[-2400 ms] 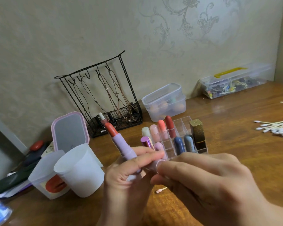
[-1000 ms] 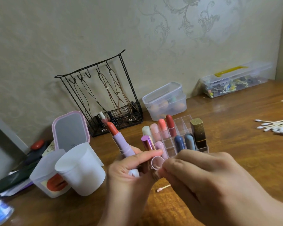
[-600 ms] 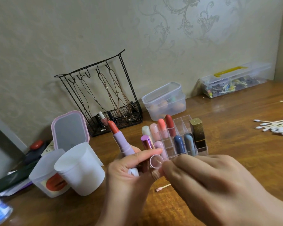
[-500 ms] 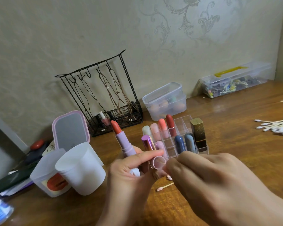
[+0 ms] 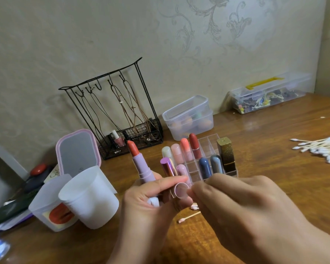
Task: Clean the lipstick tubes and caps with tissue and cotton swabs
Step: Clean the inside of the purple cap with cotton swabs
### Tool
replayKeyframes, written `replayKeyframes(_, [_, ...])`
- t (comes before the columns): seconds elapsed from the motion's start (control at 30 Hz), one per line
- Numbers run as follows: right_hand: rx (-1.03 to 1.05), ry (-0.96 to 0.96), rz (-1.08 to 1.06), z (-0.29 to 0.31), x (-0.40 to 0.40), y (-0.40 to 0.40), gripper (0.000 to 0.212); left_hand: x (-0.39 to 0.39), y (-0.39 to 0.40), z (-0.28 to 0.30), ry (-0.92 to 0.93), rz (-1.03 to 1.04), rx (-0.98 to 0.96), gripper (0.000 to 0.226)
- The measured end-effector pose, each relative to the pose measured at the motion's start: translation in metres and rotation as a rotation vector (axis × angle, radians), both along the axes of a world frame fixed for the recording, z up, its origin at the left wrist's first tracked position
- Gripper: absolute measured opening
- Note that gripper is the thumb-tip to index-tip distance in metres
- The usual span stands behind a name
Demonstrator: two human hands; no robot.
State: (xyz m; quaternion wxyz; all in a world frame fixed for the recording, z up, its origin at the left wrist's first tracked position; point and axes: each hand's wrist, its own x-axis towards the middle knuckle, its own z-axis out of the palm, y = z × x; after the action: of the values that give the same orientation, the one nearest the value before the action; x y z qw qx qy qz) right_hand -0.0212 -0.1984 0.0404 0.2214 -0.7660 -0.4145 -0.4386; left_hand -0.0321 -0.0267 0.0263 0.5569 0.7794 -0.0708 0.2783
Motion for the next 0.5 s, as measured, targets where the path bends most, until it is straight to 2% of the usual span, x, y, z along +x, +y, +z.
replayKeyframes(0.07, [-0.047, -0.009, -0.001, 0.001, -0.003, 0.002, 0.004, 0.0, 0.001, -0.001, -0.01, 0.005, -0.003, 0.041])
replayKeyframes(0.1, [-0.048, 0.044, 0.026, 0.002, -0.003, 0.003, 0.003, 0.0, 0.0, -0.001, -0.019, 0.002, 0.019, 0.04])
replayKeyframes(0.2, [0.047, 0.346, 0.14, 0.009, 0.0, 0.001, 0.01, -0.001, 0.0, 0.002, -0.019, -0.033, 0.098, 0.017])
replayKeyframes(0.3, [0.273, 0.638, 0.261, 0.01, 0.006, -0.006, 0.014, -0.004, 0.0, 0.006, 0.078, -0.045, 0.103, 0.023])
replayKeyframes(0.4, [0.427, 0.652, 0.283, 0.016, 0.012, -0.022, 0.017, -0.007, 0.003, 0.013, 0.08, 0.031, 0.147, 0.023])
replayKeyframes(0.5, [0.467, 0.7, 0.182, 0.026, 0.021, -0.038, 0.018, -0.007, 0.007, 0.017, 0.068, 0.101, 0.192, 0.03])
